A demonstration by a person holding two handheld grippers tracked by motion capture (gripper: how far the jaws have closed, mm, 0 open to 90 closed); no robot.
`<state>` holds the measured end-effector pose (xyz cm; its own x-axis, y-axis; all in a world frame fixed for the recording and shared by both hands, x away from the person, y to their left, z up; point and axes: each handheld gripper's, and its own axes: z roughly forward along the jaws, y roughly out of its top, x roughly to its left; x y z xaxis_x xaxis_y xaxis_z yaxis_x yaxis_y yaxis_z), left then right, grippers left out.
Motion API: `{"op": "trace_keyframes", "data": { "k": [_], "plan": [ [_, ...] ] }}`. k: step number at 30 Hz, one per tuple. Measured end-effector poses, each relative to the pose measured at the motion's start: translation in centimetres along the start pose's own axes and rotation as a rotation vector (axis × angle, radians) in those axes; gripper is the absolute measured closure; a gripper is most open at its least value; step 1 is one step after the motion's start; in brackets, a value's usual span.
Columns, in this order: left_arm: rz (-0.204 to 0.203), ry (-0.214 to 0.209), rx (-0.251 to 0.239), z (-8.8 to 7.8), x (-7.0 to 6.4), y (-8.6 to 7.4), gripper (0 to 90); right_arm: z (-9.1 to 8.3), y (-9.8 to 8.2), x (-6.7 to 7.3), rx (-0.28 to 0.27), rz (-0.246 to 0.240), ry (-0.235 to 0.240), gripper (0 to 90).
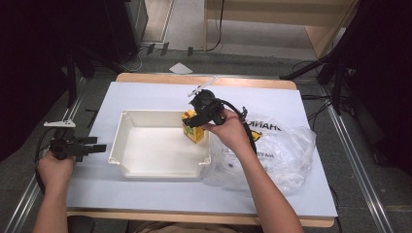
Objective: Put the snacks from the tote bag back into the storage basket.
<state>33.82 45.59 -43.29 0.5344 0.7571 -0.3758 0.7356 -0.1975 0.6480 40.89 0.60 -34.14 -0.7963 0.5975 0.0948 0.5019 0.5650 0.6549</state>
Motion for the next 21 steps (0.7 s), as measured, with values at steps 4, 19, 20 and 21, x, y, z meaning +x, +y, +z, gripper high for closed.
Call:
{"op": "trace_keyframes", "data": {
  "k": [4,19,20,21],
  "plan": [
    [-0.001,-0.004,-0.010,-0.1,0.0,0.1,19.8,-0.5,-0.2,0.3,0.008,-0.004,0.032,41.2],
    [0.002,-0.009,-0.031,0.0,0.4,0.6,19.8,-1.1,-1.6,1.4,0.038,-0.008,0.077,68.7],
    [0.001,-0.011,-0.030,0.0,0.4,0.6,19.8,-1.0,-1.7,1.4,0.040,-0.013,0.075,72.2],
    [0.002,-0.012,-0.032,0.0,0.5,0.7,19.8,-0.9,-1.8,1.5,0.046,-0.008,0.079,77.5]
  ]
}}
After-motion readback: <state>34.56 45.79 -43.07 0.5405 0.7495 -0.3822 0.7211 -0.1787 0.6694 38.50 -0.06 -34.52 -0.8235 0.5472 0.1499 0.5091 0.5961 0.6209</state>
